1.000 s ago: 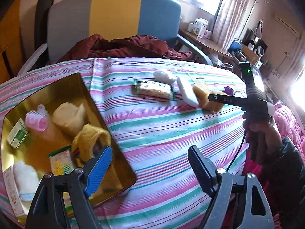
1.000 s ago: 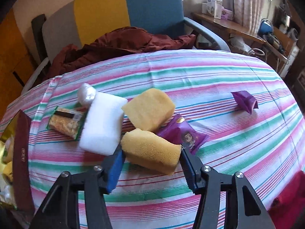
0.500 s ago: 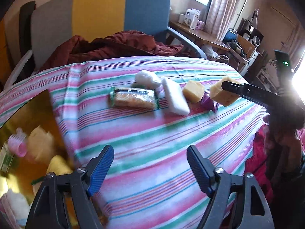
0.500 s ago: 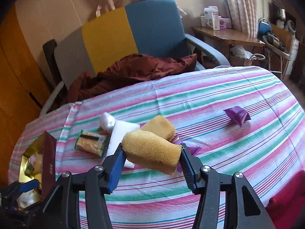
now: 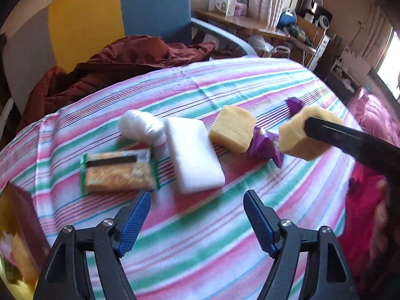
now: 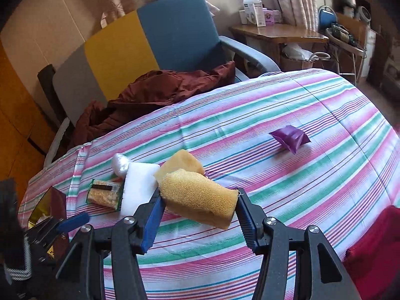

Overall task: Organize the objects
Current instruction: 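Grasp a yellow sponge with the right tool while the left tool grasps the white rectangular sponge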

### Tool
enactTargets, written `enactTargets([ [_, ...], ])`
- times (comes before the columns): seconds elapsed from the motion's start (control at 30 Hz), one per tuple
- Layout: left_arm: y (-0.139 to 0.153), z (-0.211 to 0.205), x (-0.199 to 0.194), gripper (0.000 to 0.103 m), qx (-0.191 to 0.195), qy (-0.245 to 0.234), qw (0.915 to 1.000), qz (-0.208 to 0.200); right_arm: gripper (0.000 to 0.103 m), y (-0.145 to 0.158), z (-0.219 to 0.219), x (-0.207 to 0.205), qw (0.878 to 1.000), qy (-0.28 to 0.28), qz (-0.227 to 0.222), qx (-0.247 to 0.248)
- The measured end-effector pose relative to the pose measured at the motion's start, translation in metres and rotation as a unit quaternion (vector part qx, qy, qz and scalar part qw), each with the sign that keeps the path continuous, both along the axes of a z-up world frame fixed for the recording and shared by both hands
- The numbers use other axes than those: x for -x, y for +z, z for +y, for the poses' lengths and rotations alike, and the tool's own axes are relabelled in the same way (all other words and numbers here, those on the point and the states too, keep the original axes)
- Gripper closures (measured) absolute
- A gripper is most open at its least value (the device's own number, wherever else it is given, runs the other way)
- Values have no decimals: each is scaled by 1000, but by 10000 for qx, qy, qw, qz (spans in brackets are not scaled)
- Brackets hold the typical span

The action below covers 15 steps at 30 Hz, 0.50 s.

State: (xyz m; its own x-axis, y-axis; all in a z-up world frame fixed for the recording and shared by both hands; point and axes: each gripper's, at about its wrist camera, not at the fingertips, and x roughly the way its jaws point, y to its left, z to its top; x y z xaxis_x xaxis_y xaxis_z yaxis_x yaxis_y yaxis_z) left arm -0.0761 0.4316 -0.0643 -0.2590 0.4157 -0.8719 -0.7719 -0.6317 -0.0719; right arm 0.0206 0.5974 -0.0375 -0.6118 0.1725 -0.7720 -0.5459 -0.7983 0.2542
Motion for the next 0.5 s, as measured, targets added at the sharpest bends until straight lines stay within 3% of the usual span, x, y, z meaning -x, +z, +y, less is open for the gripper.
enactTargets([
  [0.33,-36,56,19,25,618,-144,9973,380,43,2,3,-2,9999,20,89,109],
  [0.4,-44,59,24,43,688,-128,9970,334,43,1,3,-1,9999,37,66,125],
  [0.5,-40,43,23,47,244,-163,9995,129,43,-2,6,-1,9999,17,19,107],
])
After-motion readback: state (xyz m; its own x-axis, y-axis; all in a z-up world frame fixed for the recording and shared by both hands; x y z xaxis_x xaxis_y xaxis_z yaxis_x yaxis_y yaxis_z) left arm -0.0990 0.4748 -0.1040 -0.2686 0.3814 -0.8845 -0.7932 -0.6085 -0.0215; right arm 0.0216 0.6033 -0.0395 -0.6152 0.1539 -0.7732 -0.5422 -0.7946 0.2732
